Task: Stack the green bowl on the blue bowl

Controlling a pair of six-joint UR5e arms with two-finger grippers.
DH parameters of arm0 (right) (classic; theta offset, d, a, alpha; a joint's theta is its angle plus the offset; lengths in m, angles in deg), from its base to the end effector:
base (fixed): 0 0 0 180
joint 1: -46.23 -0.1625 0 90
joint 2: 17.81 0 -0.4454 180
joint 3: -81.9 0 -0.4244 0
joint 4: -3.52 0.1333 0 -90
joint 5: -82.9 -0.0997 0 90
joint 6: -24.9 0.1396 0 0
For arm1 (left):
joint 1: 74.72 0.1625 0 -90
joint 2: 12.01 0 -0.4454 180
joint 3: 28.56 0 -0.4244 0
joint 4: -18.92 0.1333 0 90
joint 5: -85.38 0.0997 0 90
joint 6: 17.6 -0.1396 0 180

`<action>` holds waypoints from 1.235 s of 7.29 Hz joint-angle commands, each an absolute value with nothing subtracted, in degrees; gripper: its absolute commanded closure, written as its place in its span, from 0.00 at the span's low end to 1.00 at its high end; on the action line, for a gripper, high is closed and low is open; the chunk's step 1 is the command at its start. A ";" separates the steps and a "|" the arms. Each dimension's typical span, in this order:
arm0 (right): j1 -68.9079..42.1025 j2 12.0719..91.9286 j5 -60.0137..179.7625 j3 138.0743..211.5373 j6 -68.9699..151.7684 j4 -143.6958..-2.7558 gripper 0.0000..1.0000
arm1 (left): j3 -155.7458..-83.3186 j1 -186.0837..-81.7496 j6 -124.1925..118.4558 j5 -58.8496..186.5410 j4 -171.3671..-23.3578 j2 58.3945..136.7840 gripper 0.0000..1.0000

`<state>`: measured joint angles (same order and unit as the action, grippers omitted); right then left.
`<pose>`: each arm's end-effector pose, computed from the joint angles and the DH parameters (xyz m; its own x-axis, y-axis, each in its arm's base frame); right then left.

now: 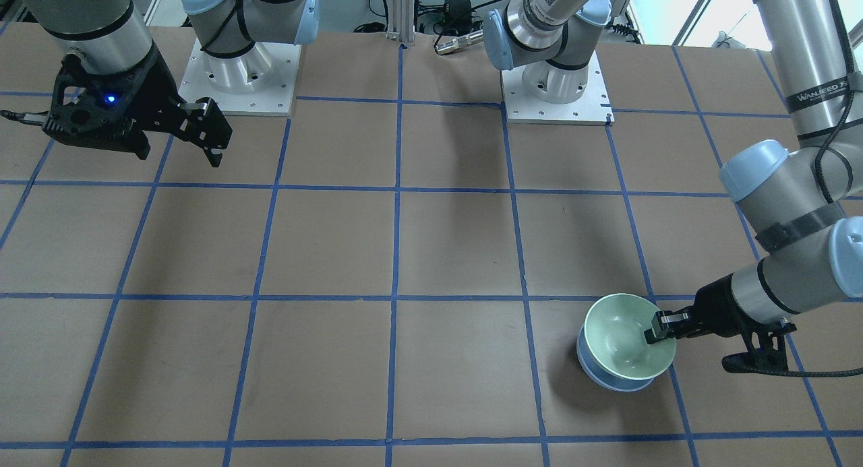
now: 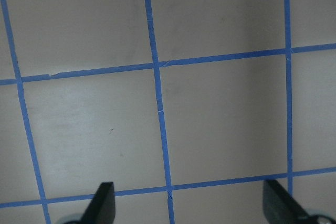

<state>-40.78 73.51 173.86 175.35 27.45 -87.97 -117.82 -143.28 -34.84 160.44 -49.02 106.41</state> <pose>0.1041 -0.5181 0.4513 -0.9952 0.0963 0.0172 0.0965 0.9953 0.0104 0.0887 -0.6891 0.2131 -0.9579 -0.0852 0.2741 -0.0836 0.9963 0.0175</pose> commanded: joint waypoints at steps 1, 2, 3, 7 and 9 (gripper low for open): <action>-40.78 73.51 173.86 175.33 27.45 -87.97 0.00 | -117.68 -143.28 -34.39 160.53 -49.02 106.12 0.00; -40.78 73.51 173.86 175.33 27.45 -87.97 0.00 | -117.68 -143.28 -33.86 160.70 -49.11 105.25 0.00; -40.78 73.51 173.86 175.33 27.45 -87.97 0.00 | -117.60 -143.19 -33.77 162.70 -49.28 104.28 0.00; -40.78 73.51 173.86 175.33 27.45 -87.97 0.00 | -116.72 -147.39 -30.61 166.23 -60.15 94.81 0.00; -40.78 73.51 173.86 175.33 27.45 -87.97 0.00 | -115.23 -153.88 -29.38 171.06 -62.71 88.93 0.00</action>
<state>-40.78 73.51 173.86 175.33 27.45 -87.97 -116.04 -150.15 -29.97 169.12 -60.53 92.59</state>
